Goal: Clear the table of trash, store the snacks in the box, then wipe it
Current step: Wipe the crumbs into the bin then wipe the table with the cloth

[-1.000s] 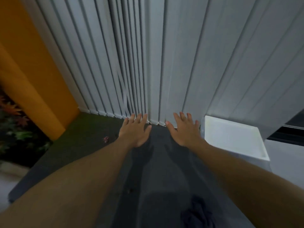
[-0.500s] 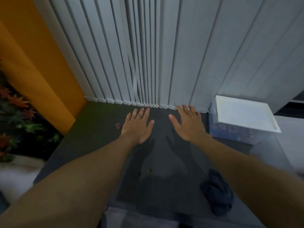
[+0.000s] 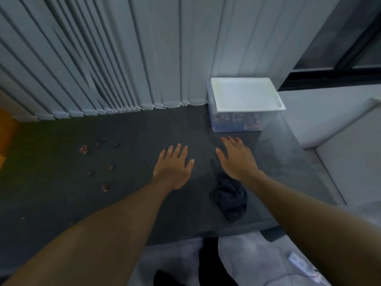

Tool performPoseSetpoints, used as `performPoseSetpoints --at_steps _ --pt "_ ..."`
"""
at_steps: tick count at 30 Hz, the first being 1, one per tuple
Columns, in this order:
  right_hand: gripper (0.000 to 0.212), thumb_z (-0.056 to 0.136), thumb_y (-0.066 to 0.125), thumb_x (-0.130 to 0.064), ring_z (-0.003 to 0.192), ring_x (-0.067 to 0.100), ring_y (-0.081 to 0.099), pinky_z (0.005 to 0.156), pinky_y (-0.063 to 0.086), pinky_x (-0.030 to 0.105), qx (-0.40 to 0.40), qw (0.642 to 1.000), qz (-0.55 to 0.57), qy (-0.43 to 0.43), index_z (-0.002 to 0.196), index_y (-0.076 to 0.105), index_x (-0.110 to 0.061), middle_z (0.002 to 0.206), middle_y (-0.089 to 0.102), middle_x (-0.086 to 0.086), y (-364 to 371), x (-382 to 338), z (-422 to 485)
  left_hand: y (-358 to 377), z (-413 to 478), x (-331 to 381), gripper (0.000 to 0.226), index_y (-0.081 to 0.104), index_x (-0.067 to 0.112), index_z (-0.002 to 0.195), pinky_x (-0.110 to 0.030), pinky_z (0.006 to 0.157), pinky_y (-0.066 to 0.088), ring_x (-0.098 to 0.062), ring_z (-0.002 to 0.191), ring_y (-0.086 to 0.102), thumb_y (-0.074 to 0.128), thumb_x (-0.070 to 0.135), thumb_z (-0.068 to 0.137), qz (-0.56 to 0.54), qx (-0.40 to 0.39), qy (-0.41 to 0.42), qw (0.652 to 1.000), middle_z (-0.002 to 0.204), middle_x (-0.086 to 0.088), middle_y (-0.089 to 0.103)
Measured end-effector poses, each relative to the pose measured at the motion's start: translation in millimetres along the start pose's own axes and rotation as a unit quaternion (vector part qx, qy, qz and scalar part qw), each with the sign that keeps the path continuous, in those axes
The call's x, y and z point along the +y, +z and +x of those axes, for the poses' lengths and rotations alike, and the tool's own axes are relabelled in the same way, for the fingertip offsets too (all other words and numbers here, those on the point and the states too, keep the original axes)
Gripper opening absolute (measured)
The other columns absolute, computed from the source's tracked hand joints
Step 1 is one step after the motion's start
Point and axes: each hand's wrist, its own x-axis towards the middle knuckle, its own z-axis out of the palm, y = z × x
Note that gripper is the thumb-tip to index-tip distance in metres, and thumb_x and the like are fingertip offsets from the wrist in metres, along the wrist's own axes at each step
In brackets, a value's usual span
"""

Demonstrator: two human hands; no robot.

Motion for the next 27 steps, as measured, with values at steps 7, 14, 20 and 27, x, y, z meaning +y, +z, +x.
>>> performPoseSetpoints --at_steps 7,14,20,27 --pt "0.043 0.096 0.052 -0.041 0.123 0.033 0.052 0.097 0.048 0.046 -0.097 0.994 0.033 0.033 0.132 0.053 -0.016 0.131 0.059 0.008 47 56 -18 61 19 40 0.065 0.001 0.019 0.162 -0.044 0.126 0.001 -0.024 0.156 0.000 0.020 0.048 0.106 0.008 -0.096 0.043 0.994 0.169 -0.004 -0.004" --pt "0.009 0.086 0.060 -0.015 0.093 0.037 0.062 0.068 0.041 0.031 -0.189 0.980 0.034 0.046 0.078 0.060 -0.012 0.086 0.062 0.009 56 61 -8 65 31 41 0.065 0.002 0.019 0.162 -0.042 0.126 0.002 -0.024 0.155 0.002 0.025 0.045 0.107 -0.010 -0.112 0.042 0.993 0.169 -0.004 -0.003" --pt "0.015 0.084 0.066 -0.013 0.087 0.014 0.057 0.072 0.043 0.023 -0.191 0.970 0.149 -0.013 0.098 0.069 -0.017 0.092 0.063 -0.005 22 24 27 38 49 29 0.074 0.006 0.021 0.162 -0.041 0.125 0.011 -0.022 0.154 0.011 0.044 0.036 0.100 -0.128 -0.115 0.008 0.985 0.169 0.000 0.007" --pt "0.029 0.077 0.065 0.001 0.060 0.004 0.049 0.059 0.039 0.023 -0.154 0.960 0.214 -0.099 0.073 0.055 -0.025 0.069 0.057 -0.007 -23 -27 77 -22 52 3 0.015 0.059 0.007 0.100 -0.037 0.075 0.048 -0.026 0.089 0.061 0.052 0.020 0.098 -0.225 0.014 -0.004 0.974 0.097 -0.005 0.065"
